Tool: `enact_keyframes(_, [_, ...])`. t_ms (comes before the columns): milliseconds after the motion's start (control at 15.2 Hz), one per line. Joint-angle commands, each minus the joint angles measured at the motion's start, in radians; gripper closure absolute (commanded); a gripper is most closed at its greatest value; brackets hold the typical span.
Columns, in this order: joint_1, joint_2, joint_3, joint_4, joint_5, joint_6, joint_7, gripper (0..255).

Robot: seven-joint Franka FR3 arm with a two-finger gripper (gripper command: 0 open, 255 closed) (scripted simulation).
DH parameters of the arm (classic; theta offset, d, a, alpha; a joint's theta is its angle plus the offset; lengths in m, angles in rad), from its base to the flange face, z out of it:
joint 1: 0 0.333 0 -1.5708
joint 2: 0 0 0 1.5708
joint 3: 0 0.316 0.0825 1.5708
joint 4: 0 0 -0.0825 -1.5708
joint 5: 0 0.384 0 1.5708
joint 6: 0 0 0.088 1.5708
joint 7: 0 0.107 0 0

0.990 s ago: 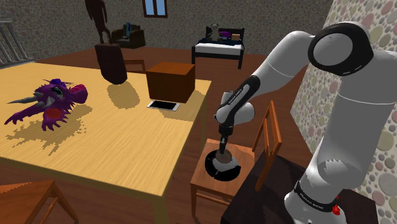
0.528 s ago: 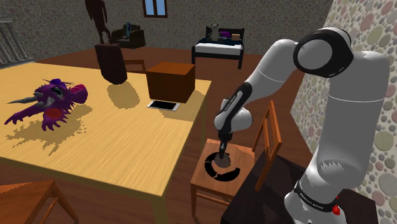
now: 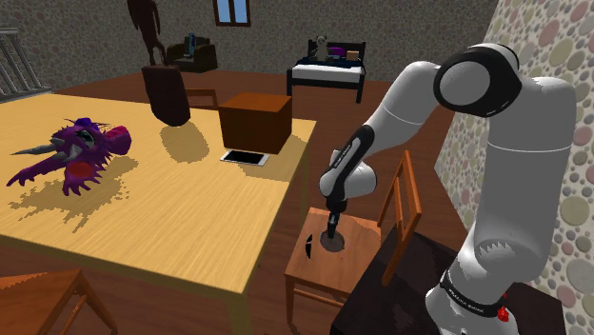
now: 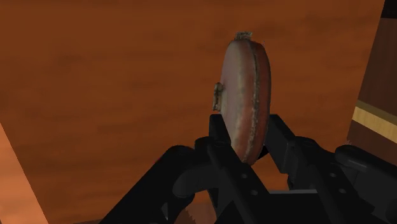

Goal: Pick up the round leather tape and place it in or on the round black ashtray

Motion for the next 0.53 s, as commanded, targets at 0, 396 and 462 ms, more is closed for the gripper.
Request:
enact_keyframes(0, [0.000,0.001,0.000,-0.001,0.000,-0.001,0.000,0])
enact_keyframes(396, [0.006,-0.037,-0.015,-0.006,-0.025,-0.033,0.018,0])
enact_keyframes(462, [0.011,-0.074,-0.028,-0.009,-0.049,-0.067,0.036,0])
